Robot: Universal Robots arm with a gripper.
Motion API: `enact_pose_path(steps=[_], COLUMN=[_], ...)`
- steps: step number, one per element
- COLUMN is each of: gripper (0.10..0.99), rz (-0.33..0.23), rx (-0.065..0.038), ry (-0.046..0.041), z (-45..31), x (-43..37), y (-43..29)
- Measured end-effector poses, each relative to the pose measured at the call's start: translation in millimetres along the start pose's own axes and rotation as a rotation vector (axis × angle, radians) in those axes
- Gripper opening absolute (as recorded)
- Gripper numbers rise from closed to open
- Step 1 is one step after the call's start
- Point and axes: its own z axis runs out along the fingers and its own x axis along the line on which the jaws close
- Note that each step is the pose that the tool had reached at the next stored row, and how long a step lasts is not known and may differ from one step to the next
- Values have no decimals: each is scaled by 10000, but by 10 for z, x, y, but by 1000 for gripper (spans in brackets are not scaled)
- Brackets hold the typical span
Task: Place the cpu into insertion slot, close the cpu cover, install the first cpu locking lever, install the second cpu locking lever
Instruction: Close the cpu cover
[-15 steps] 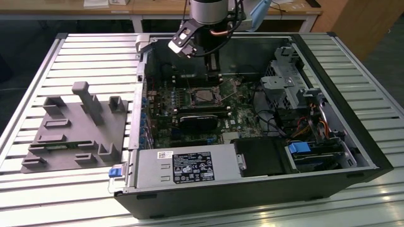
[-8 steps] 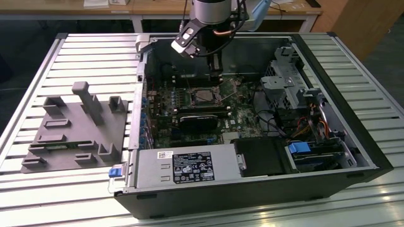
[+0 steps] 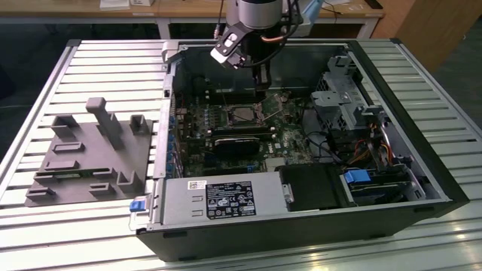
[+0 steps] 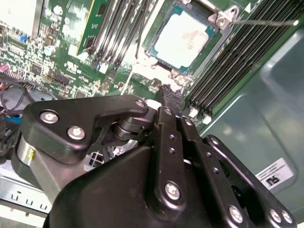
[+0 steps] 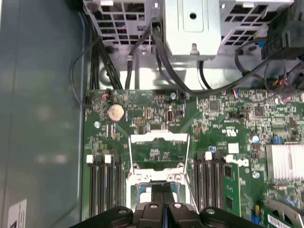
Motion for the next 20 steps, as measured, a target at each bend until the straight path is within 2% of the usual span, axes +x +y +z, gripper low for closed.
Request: enact_pose_path(steps=[7, 13, 14, 15, 18, 19, 20], gripper=[102, 102, 102, 102, 102, 102, 102], rz=[0, -1, -3, -5, -14, -16, -16], rx=[20, 47, 144, 305, 860, 982, 997], ry=[-1, -2, -3, -9, -27, -32, -35], z=[16, 18, 20, 21, 28, 28, 27], x=[4, 5, 6, 6, 7, 7, 7], y=[136, 152, 158, 166, 195, 201, 201])
